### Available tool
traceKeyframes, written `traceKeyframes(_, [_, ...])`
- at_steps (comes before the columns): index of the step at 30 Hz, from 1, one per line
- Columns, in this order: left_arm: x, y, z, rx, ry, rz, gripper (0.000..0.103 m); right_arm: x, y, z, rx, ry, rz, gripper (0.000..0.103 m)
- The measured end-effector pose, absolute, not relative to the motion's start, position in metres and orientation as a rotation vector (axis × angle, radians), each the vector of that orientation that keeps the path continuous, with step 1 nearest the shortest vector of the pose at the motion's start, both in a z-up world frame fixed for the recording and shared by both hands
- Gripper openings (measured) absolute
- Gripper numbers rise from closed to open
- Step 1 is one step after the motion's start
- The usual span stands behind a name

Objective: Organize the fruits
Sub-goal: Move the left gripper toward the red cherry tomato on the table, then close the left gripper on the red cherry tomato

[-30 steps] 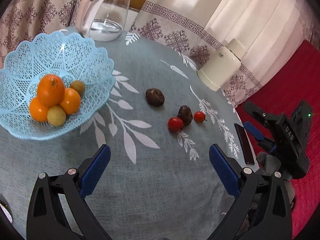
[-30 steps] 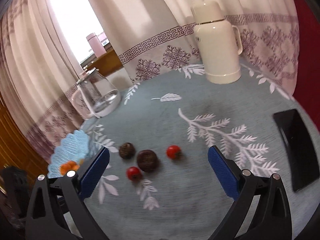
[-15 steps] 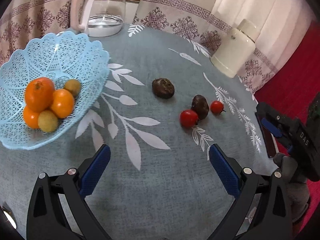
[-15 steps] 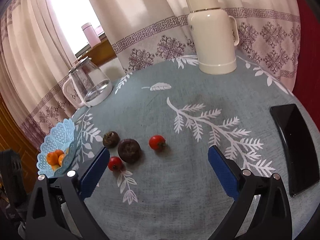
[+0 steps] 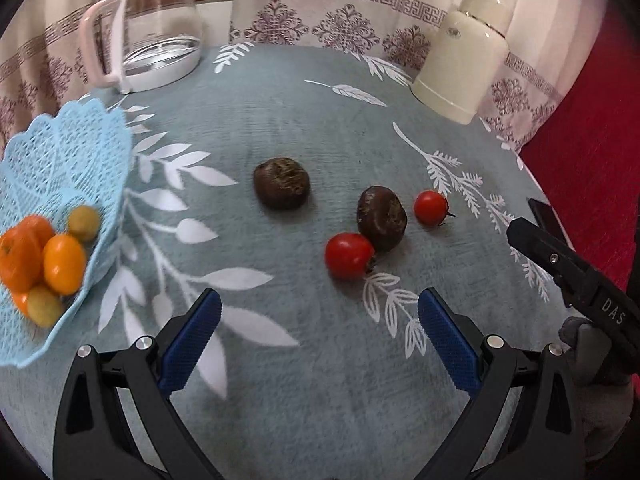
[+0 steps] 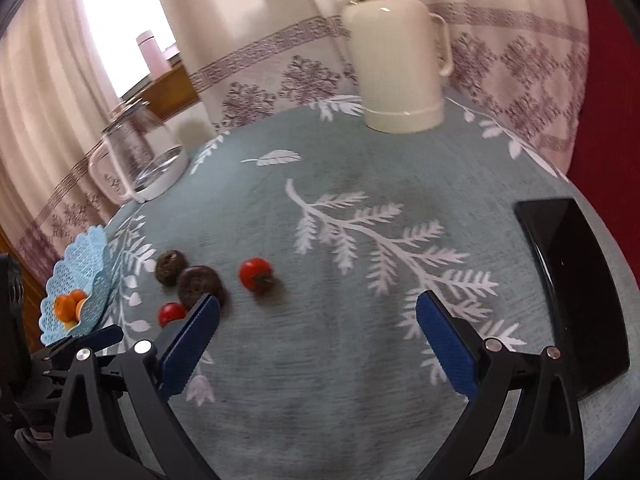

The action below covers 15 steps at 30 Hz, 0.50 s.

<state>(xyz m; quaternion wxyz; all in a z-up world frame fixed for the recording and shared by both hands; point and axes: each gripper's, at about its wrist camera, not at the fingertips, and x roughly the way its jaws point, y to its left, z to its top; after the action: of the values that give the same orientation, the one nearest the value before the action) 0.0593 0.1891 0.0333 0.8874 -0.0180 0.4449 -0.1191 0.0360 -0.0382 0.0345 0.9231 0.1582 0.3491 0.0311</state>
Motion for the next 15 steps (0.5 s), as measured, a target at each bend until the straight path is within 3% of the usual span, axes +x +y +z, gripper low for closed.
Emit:
traceKeyframes(5, [0.072,0.176,0.027,0.003,0.933,-0.245,0.096,0.04,-0.048,0.024,0.369,0.747,0.057,0.098])
traceKeyframes(15, [0.084,0.16,0.022,0.067,0.922,-0.226,0.068,0.043,-0.051,0.015,0.412,0.772,0.073,0.098])
